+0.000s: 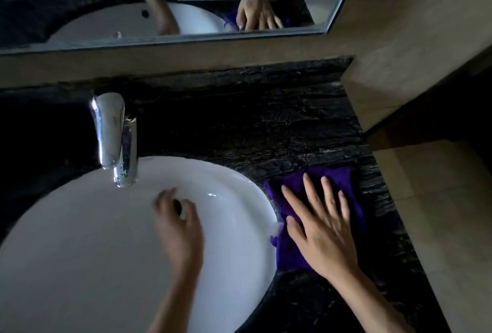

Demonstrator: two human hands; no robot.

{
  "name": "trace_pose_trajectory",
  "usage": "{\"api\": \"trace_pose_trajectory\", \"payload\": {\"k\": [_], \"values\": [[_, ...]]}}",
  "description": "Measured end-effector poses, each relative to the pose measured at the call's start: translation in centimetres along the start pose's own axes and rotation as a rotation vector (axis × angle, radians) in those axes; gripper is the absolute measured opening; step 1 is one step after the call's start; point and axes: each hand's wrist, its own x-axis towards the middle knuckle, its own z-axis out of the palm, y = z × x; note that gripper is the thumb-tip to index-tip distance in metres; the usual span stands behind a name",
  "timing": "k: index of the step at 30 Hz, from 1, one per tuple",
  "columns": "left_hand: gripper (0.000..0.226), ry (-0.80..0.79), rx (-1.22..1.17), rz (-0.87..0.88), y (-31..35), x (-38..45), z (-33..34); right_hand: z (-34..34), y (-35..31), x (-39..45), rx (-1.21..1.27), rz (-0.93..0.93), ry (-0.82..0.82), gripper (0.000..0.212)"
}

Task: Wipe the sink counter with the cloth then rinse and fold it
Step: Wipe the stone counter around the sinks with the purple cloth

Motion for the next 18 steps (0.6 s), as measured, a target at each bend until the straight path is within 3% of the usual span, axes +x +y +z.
{"api": "trace_pose_trajectory", "payload": {"k": [2,4,7,10,15,18], "values": [[0.077,-0.087,-0.016,0.048,4.8,-3.8,2.3,-0.2,-0.1,0.2,0.004,-0.002,-0.015,0.064],[0.080,-0.101,-0.233,-0.086,12.6,-10.7,2.9,-0.4,-0.2,0.4,-0.004,-0.009,-0.037,0.063],[0.075,0.193,-0.415,-0.211,18.2,-9.1,6.5,-0.7,-0.9,1.7,-0.034,-0.023,-0.045,0.060],[0.066,0.358,-0.496,-0.161,18.7,-9.2,7.9,-0.9,-1.7,5.5,-0.008,-0.101,-0.025,0.060],[0.074,0.425,-0.559,-0.118,18.8,-9.1,8.2,-0.7,-3.5,15.4,0.048,-0.280,-0.019,0.061],[0.078,0.459,-0.577,-0.107,18.9,-8.9,8.5,-0.8,-4.1,19.9,0.046,-0.507,-0.092,0.060]]}}
